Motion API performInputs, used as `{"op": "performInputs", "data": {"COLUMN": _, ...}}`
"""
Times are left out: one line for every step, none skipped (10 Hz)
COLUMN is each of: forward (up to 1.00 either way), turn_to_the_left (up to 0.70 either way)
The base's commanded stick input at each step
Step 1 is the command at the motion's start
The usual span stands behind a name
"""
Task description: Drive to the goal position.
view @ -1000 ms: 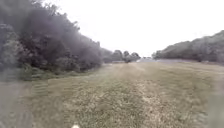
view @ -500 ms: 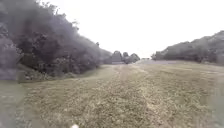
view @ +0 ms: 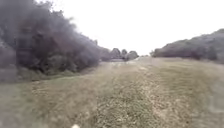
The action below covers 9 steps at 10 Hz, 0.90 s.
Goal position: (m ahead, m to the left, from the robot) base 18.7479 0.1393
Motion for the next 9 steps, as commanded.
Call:
{"op": "performInputs", "data": {"forward": 0.60, "turn_to_the_left": -0.11}}
{"op": "performInputs", "data": {"forward": 0.60, "turn_to_the_left": -0.11}}
{"op": "performInputs", "data": {"forward": 0.60, "turn_to_the_left": -0.11}}
{"op": "performInputs", "data": {"forward": 0.60, "turn_to_the_left": -0.11}}
{"op": "performInputs", "data": {"forward": 0.60, "turn_to_the_left": -0.11}}
{"op": "performInputs", "data": {"forward": 0.60, "turn_to_the_left": -0.11}}
{"op": "performInputs", "data": {"forward": 0.60, "turn_to_the_left": -0.11}}
{"op": "performInputs", "data": {"forward": 0.60, "turn_to_the_left": -0.11}}
{"op": "performInputs", "data": {"forward": 0.60, "turn_to_the_left": -0.11}}
